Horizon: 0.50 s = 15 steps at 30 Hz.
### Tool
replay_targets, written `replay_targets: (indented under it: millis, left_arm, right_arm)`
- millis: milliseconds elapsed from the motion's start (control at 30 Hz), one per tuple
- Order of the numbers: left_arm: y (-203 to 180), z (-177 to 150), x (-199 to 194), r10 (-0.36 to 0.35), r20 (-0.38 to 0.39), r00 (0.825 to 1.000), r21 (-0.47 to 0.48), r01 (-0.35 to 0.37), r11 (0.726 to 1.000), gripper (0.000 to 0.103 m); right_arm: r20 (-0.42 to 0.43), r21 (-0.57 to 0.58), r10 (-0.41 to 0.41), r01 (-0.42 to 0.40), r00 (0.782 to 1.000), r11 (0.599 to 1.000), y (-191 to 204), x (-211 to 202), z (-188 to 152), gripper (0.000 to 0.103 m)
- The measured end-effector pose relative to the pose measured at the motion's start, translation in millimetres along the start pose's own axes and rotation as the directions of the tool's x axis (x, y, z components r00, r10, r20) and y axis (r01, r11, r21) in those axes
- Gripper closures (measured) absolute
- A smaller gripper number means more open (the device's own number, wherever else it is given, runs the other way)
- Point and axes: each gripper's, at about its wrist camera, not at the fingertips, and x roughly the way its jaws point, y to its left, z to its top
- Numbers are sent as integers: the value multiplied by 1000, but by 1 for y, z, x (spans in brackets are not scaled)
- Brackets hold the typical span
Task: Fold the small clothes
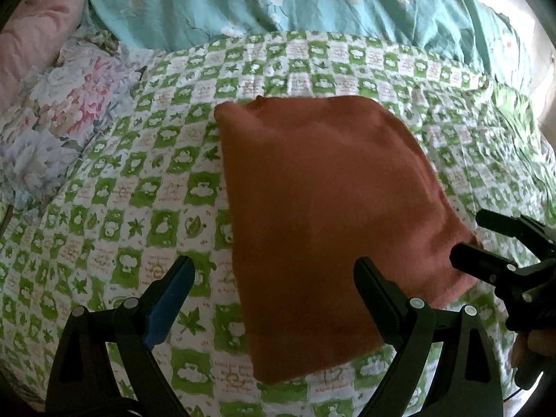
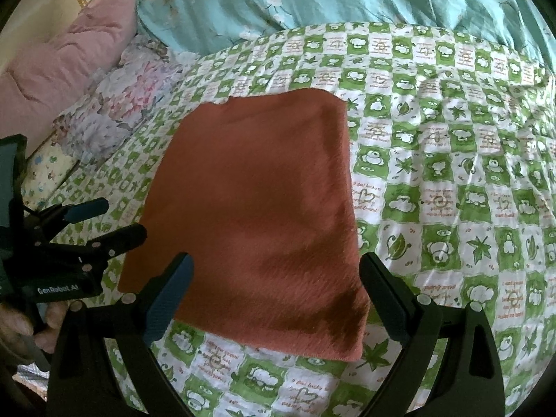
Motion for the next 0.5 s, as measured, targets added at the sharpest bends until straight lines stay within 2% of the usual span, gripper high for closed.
replay_targets:
  millis: [500]
  left_arm:
    - [16,5,6,29,-12,1000,-25,-29,999,10]
  right_arm:
    - [1,3,3,-3,1000,1000,-2,4,8,7]
